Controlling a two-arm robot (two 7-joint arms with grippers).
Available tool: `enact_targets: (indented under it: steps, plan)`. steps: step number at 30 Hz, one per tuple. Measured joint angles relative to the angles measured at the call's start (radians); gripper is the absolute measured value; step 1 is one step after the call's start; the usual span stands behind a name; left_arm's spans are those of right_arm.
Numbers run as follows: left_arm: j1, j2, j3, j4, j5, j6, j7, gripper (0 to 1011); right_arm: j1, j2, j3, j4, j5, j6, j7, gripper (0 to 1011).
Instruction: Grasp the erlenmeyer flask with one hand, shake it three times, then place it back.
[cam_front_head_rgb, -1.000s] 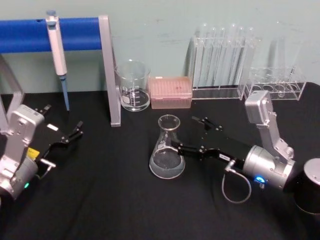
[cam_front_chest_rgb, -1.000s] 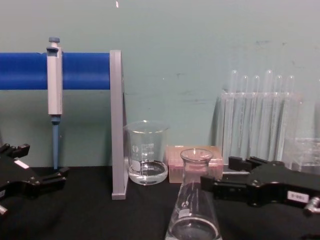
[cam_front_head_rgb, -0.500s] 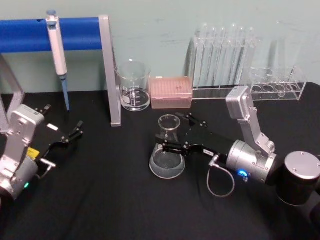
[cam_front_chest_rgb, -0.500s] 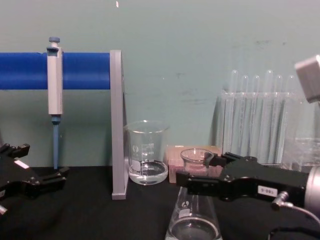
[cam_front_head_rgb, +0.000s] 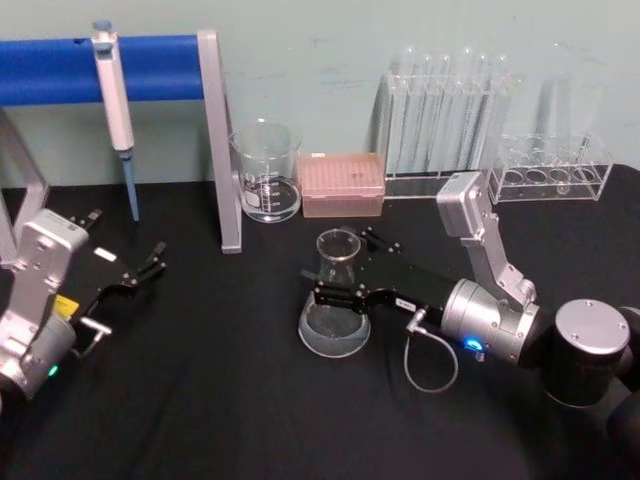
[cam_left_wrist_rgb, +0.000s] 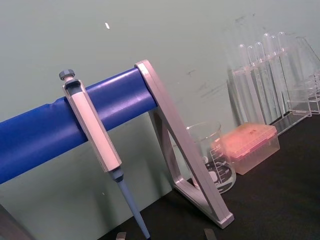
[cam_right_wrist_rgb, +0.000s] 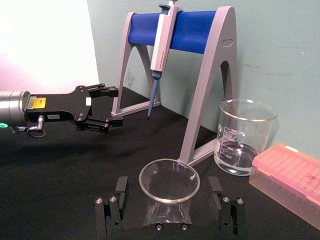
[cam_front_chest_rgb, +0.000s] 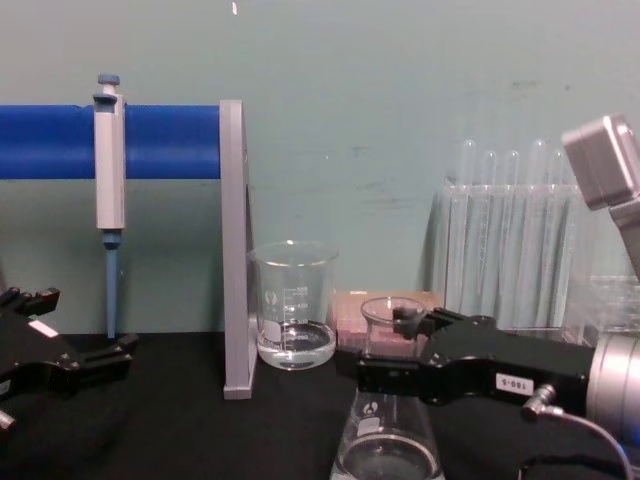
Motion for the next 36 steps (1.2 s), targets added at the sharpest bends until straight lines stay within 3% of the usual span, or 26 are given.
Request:
enact_targets:
  steps: [17,26,36]
  plan:
    - [0.0,0.0,0.0,0.0,0.0,0.0,0.0,1001,0.0,0.0,-0.001,-0.001,-0.005,0.004,-0.004,991]
    - [0.0,0.0,0.0,0.0,0.0,0.0,0.0,1001,0.0,0.0,-0.001,-0.001,-0.004,0.004,-0.004,789]
    - [0.0,0.0,0.0,0.0,0.0,0.0,0.0,1001,-0.001,0.0,0.0,-0.001,-0.003,0.004,-0.004,478]
